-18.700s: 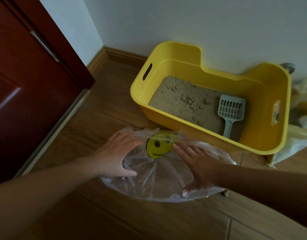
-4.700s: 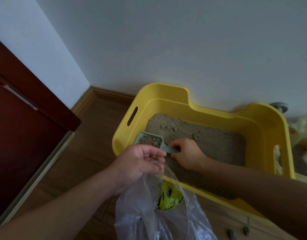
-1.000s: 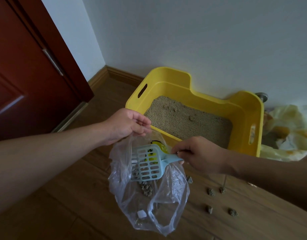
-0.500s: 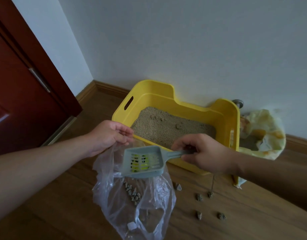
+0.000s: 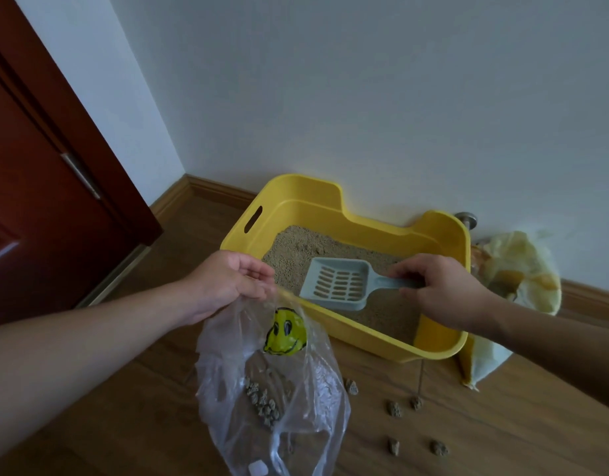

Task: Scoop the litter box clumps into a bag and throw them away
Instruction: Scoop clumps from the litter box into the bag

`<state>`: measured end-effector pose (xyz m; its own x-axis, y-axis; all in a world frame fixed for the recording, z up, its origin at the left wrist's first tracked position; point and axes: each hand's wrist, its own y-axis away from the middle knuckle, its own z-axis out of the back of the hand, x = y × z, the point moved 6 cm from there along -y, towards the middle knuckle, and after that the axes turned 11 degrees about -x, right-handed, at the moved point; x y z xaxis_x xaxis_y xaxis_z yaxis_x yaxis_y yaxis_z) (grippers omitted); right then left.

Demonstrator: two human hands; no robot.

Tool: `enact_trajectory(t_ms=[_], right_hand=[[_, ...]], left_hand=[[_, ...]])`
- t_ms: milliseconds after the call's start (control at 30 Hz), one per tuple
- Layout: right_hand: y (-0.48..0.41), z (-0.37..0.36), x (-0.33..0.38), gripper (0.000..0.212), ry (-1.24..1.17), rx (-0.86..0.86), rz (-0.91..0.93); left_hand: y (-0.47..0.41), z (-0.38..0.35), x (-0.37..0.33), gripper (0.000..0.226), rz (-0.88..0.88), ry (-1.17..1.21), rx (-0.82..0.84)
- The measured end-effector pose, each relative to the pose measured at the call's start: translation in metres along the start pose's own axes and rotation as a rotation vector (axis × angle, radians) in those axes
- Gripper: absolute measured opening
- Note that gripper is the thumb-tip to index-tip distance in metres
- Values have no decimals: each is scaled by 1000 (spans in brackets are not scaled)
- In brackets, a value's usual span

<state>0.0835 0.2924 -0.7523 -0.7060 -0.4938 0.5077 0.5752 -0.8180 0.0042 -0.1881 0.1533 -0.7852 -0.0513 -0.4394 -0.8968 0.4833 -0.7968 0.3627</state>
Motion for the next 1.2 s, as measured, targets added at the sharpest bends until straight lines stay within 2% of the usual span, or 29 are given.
enact_trajectory(t_ms=[233,600,1000,1200], right_hand=[[-14,-3,-22,31,165,10,-104],[-40,-21,-58,13,403,35,-251],[-89,-59,-80,12,363,93,-327],[-116,-90,-73,24,306,138,-283]], left_hand=[[-9,-8,-2,35,-3,2,5],[-26,-18,-2,33,5,48,5],[-41,-21,6,32,49,114,39],[-44,-20,7,32,87,125,69]])
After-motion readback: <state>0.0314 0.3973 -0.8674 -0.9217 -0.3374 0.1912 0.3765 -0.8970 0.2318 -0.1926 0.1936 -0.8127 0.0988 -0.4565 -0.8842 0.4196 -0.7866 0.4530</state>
